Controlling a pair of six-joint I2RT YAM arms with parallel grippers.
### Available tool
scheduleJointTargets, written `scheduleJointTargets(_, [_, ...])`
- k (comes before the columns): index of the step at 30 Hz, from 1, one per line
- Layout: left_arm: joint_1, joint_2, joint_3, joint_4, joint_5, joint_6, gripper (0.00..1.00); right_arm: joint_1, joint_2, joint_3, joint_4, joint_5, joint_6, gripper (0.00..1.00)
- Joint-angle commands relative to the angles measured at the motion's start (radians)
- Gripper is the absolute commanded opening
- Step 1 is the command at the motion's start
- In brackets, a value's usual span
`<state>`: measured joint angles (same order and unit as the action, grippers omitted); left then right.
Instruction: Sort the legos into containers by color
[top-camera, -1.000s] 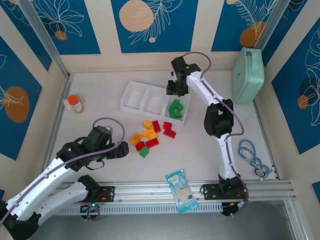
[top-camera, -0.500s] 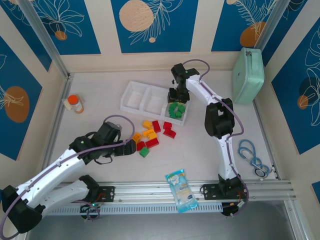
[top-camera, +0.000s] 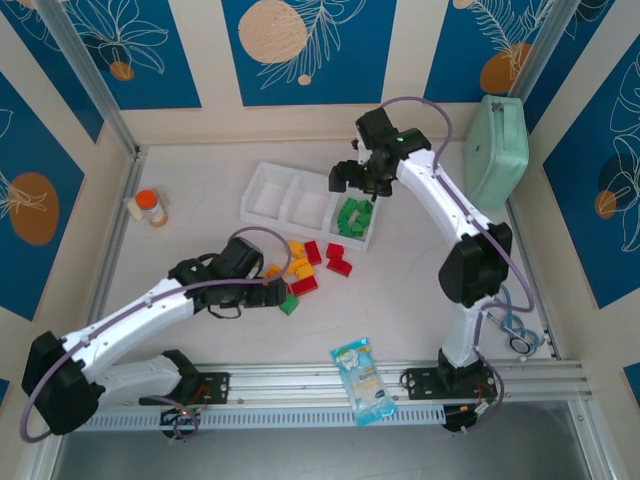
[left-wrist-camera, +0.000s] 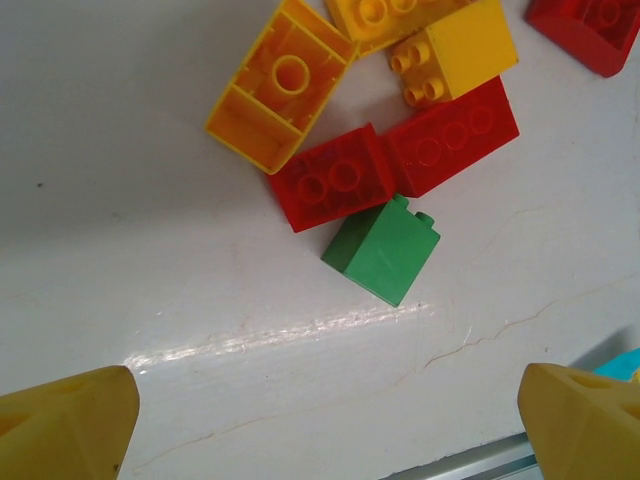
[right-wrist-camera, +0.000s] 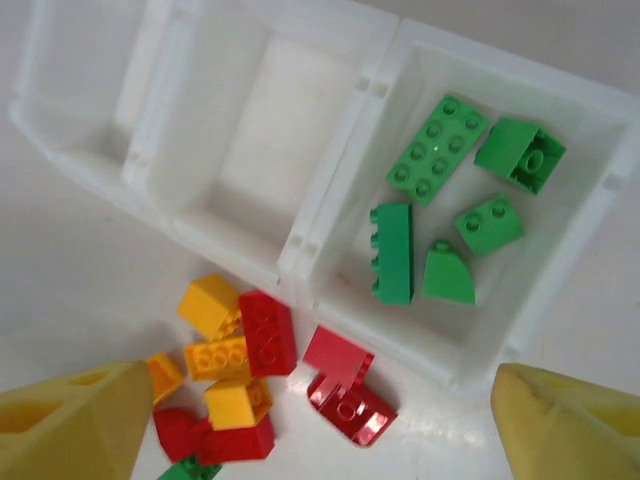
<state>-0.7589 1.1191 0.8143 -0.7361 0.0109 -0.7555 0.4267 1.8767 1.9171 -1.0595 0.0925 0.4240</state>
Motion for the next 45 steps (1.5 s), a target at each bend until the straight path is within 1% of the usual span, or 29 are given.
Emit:
scheduleJointTargets(1, [-0.045, 0.065, 0.042, 0.039, 0.006, -0.015, 0.96, 0.009, -0.096, -0.093, -0.014, -0.039, 0.023, 0.92])
scheduleJointTargets(5, [-0.089, 0.185, 0.095, 0.052, 0.02, 0.034, 0.95, 0.003, -0.234, -0.259, 0.02, -0.032, 0.057, 0.95])
scheduleJointTargets(10, [-0.097, 0.299, 0.143, 0.056, 0.026, 0.082, 0.91, -0.029, -0.413, -0.463, 0.078, -0.058, 0.076, 0.95])
scheduleJointTargets(12, [-0.097, 0.331, 0.157, 0.061, 0.032, 0.093, 0.89, -0.046, -0.457, -0.511, 0.074, -0.057, 0.076, 0.95])
scheduleJointTargets(16, [-0.097, 0.399, 0.181, 0.055, 0.041, 0.096, 0.82, -0.08, -0.52, -0.578, 0.061, -0.063, 0.07, 0.94])
scheduleJointTargets(20, [-0.097, 0.443, 0.181, 0.069, 0.05, 0.09, 0.77, -0.092, -0.55, -0.615, 0.054, -0.068, 0.072, 0.94])
scheduleJointTargets(27, [-0.097, 0.495, 0.202, 0.063, 0.035, 0.094, 0.7, -0.094, -0.573, -0.639, 0.052, -0.069, 0.08, 0.94])
scheduleJointTargets(33, [-0.097, 0.538, 0.22, 0.073, 0.041, 0.106, 0.69, -0.094, -0.58, -0.64, 0.047, -0.068, 0.082, 0.94])
scheduleJointTargets(37, [-0.104, 0.554, 0.23, 0.095, 0.063, 0.123, 0.65, -0.094, -0.582, -0.638, 0.039, -0.061, 0.081, 0.94])
scheduleJointTargets(43, [-0.116, 0.583, 0.25, 0.095, 0.06, 0.131, 0.65, -0.093, -0.593, -0.642, 0.033, -0.052, 0.086, 0.94])
scheduleJointTargets(45, [-0.12, 0.597, 0.255, 0.093, 0.056, 0.132, 0.63, -0.093, -0.598, -0.647, 0.037, -0.048, 0.091, 0.94])
